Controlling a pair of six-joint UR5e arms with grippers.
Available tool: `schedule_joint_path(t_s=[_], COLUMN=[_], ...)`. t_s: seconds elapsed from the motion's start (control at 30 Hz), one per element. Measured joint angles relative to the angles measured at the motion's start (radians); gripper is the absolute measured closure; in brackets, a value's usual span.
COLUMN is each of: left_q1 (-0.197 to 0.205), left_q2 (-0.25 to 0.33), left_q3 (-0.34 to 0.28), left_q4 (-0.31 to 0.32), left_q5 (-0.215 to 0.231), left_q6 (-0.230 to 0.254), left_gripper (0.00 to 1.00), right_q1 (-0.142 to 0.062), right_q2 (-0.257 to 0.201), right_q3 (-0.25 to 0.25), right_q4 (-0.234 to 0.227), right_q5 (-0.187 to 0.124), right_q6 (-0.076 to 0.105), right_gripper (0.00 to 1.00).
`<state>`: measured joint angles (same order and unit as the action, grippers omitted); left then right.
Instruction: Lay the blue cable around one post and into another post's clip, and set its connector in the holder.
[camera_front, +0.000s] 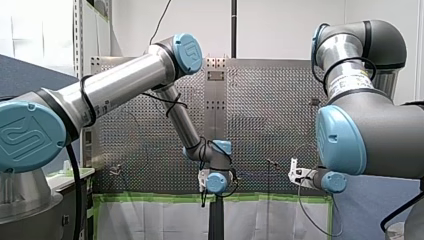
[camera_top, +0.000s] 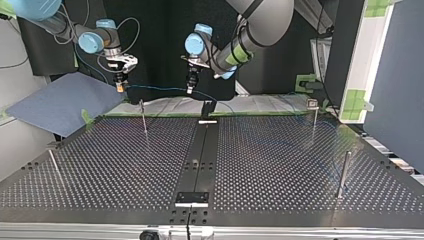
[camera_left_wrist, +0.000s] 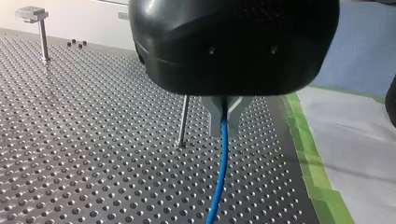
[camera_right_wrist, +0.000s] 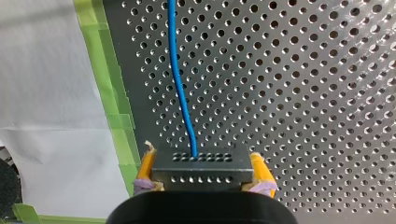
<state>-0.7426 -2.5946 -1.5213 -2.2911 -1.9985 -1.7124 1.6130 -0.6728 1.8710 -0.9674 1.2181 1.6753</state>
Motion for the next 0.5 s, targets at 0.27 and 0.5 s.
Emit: schedule_joint_path(t_s=[0.27,0.5], left_q1=[0.000,-0.002], left_q2=[0.000,-0.001], left_q3=[0.000,0.002], left_q4=[0.001,0.026], left_q5=[0.013,0.048], left_q6=[-0.001,-0.006], left_gripper=[1.00,1.00], right_q1=[0.000,-0.006], right_q2=[0.000,-0.004], right_q3=[0.000,0.000], right_q4=[0.001,0.002], right_q5=[0.000,0.015], right_q6=[0.000,0.000], right_gripper=[1.00,1.00])
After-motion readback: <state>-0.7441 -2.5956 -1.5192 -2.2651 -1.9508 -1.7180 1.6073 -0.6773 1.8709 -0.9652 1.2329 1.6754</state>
